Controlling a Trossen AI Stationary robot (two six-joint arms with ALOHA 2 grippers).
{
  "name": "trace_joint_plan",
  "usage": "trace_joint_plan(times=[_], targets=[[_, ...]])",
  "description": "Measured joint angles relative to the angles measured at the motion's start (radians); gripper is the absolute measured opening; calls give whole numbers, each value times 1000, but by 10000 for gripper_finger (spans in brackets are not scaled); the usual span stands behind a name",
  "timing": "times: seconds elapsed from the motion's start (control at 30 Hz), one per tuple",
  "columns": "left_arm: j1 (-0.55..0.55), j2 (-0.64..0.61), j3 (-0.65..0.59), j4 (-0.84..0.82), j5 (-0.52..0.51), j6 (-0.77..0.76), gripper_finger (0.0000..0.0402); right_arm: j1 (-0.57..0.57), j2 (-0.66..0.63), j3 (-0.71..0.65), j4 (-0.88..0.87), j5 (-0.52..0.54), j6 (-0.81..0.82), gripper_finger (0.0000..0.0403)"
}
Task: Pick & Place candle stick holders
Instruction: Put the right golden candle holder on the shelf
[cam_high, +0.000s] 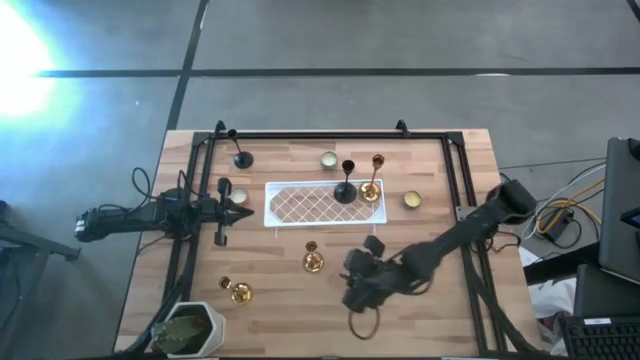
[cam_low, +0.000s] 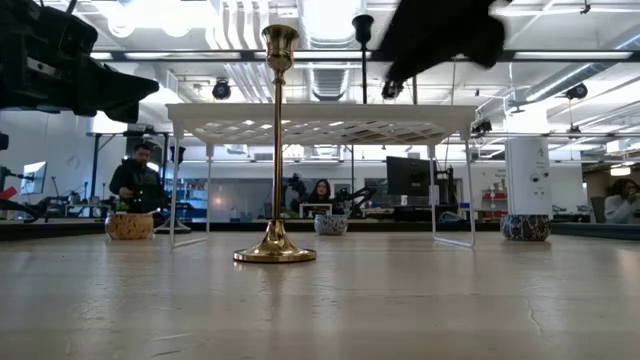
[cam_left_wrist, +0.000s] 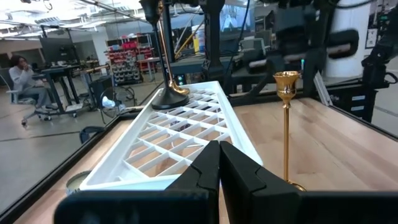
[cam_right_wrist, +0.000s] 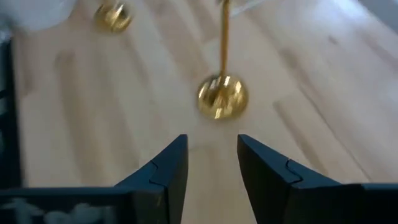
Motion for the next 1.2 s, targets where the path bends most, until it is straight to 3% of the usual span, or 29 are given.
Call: trace_joint_plan(times=[0.27,0.53,0.63,0.7,0.77,0.87,0.93,1.2], targets=[[0,0,0,12,-27,-139,14,140,-129,-7,-185,-2,63,93],[0,0,0,148,-63,-239,14,283,-189,-10,-450,30,435,65],[0,0,0,148,-22,-258,14,315,-182,-11,-514,146,560,60],[0,4,0,151,11,-245,14,323,-173,-11,-565,288,611,57],[1,5,0,150,108,-244,14,322,-167,-11,-596,447,663,55],[-2,16,0,137,269,-216,17,306,-157,-13,-597,689,663,54],[-1,30,0,114,279,-216,27,291,-152,-14,-595,786,628,54],[0,152,85,121,280,-240,132,225,-151,-15,-593,722,519,54]])
